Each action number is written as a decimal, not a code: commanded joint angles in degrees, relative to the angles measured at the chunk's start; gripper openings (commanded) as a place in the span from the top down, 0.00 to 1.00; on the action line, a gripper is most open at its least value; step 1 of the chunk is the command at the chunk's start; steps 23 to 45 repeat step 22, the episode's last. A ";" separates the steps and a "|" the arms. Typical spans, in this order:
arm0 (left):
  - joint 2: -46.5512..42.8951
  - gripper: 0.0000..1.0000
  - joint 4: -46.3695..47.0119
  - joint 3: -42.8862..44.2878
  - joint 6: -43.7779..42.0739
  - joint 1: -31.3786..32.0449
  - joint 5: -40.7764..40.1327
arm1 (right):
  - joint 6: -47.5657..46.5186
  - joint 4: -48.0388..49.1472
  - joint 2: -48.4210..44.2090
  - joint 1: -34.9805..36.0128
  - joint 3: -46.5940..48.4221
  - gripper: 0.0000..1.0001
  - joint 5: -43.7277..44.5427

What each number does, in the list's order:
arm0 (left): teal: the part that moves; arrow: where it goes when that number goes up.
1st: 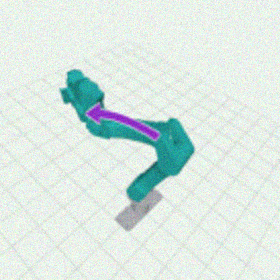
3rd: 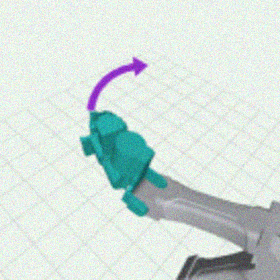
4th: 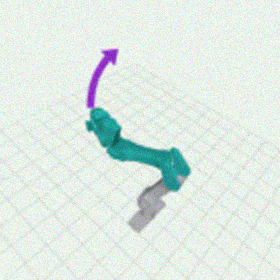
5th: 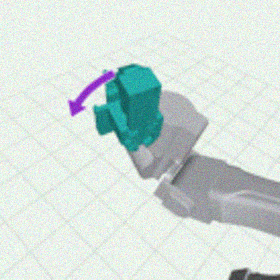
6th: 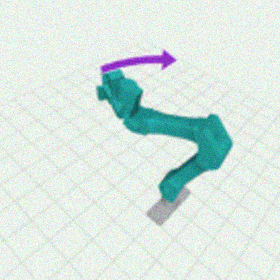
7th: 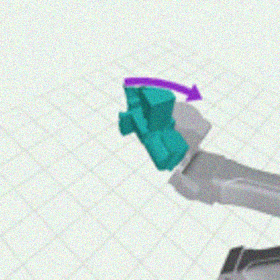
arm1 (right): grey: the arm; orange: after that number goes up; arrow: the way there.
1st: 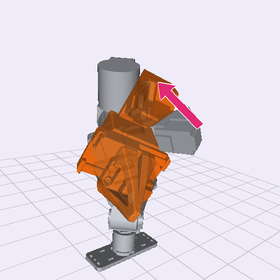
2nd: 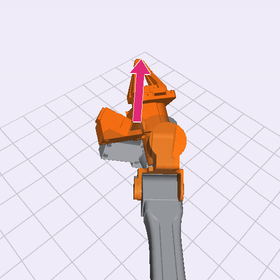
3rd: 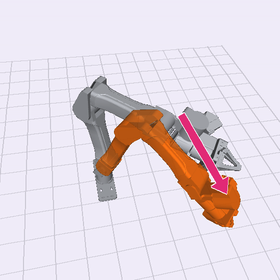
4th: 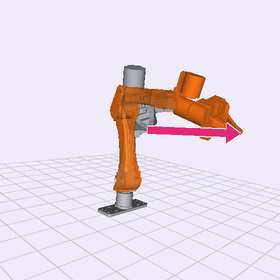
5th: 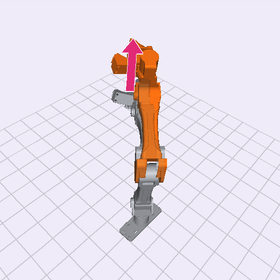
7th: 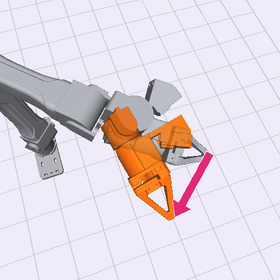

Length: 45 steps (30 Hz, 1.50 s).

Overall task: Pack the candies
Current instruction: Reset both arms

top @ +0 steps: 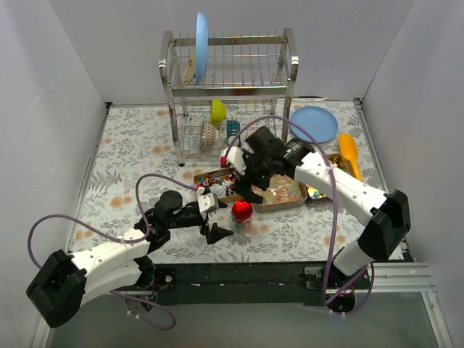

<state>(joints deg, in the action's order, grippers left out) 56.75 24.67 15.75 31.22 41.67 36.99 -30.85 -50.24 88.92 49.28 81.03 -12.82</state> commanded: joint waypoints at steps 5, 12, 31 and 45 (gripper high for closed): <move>-12.97 0.02 -30.79 8.15 -2.75 -2.46 -21.77 | 16.52 7.87 -6.30 -15.26 -0.51 0.02 18.06; -16.07 0.02 -36.79 14.39 4.10 -16.83 -33.92 | 22.58 12.35 -14.11 -25.43 -10.89 0.02 28.28; 2.91 0.02 -35.22 25.29 15.72 -41.58 -39.45 | 25.14 13.14 -30.47 -32.93 -25.13 0.02 31.98; 2.91 0.02 -35.22 25.29 15.72 -41.58 -39.45 | 25.14 13.14 -30.47 -32.93 -25.13 0.02 31.98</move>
